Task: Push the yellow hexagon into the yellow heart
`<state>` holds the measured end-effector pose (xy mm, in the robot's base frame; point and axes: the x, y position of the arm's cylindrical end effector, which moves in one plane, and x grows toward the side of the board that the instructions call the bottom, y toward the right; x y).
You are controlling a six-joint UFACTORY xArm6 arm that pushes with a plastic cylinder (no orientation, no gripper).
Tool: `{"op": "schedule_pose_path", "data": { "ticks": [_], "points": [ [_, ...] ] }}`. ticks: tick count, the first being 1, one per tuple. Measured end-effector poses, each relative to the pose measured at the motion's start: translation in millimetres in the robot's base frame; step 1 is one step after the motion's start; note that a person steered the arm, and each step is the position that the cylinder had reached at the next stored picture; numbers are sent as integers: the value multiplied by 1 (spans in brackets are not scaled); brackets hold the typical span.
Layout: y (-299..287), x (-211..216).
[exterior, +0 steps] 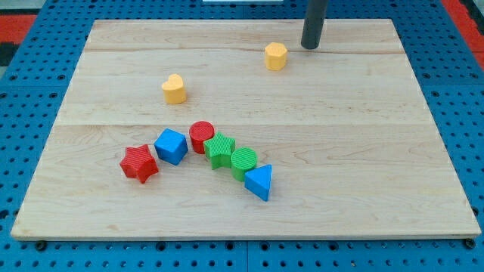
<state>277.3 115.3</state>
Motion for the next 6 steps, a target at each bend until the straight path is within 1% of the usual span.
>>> {"op": "schedule_pose_path", "data": {
  "ticks": [1, 2, 3, 4, 5, 6],
  "points": [
    [-41, 10],
    [-106, -4],
    [-132, 14],
    [-111, 34],
    [-119, 49],
    [-139, 55]
  ]
}}
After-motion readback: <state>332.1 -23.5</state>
